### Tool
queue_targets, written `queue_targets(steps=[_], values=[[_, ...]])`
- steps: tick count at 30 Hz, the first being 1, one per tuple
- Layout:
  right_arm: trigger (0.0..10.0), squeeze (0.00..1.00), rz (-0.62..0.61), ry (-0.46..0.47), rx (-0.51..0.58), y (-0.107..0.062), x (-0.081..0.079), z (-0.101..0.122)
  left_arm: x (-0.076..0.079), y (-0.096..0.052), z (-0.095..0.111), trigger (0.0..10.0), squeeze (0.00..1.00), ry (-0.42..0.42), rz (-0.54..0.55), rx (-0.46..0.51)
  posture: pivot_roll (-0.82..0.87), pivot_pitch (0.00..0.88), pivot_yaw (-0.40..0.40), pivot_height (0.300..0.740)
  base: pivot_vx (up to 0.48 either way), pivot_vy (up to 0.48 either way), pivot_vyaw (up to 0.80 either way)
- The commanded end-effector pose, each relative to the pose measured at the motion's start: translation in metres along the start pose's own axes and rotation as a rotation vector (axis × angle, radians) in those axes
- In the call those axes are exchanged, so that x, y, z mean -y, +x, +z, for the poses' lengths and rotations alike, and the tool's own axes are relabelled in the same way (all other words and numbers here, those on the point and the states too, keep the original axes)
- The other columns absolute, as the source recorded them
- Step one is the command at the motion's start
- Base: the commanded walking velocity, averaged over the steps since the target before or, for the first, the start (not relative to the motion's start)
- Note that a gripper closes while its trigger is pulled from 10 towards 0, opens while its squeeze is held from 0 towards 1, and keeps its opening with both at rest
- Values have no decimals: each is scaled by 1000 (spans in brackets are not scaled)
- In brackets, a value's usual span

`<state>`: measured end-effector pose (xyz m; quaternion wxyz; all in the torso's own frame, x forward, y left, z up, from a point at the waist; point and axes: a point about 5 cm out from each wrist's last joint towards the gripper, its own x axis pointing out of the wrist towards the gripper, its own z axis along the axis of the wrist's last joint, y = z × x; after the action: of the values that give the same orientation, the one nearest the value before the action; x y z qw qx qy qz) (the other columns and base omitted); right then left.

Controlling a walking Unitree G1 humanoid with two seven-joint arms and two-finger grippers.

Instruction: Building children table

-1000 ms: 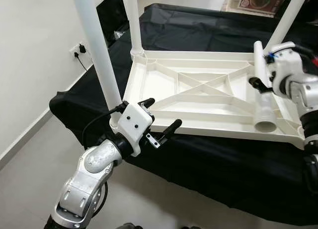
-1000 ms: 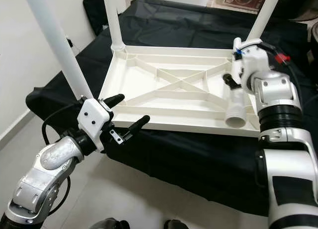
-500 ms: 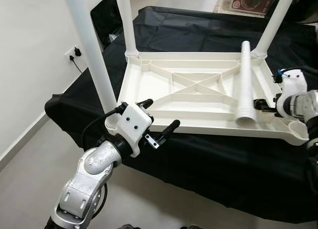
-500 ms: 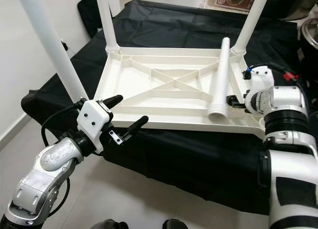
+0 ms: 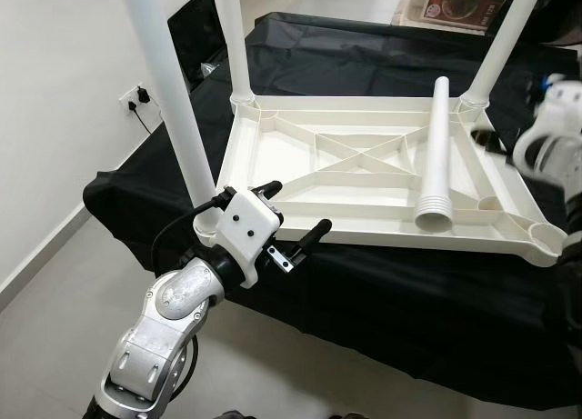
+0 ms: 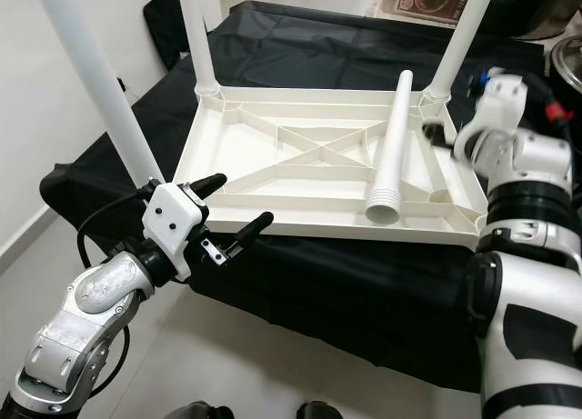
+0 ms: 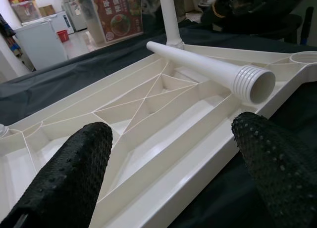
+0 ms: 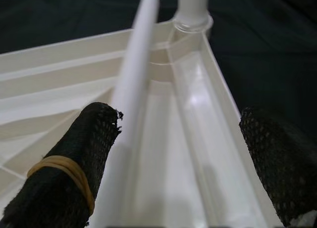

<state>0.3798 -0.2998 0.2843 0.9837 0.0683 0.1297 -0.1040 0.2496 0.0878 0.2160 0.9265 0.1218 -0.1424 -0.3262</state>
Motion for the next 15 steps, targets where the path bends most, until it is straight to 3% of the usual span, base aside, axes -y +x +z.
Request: queue_targets(steps=[1,7,10,15], values=[[10000,0,80,-13,-34,3,-23,-5,4,-1,-1,10000,0,1,-10,-10,-60,125,-54,740,0,0,0],[10000,0,45,-45,-164,9,-36,-25,5,-1,0,10000,0,1,-9,-10,-56,130,-60,740,0,0,0],[10000,0,-17,-107,-266,13,-31,-47,6,-2,0,10000,0,0,-6,-12,-49,134,-69,740,0,0,0],[10000,0,-70,-127,-283,13,-23,-53,5,-4,-1,10000,0,1,-1,-16,-52,137,-73,740,0,0,0]])
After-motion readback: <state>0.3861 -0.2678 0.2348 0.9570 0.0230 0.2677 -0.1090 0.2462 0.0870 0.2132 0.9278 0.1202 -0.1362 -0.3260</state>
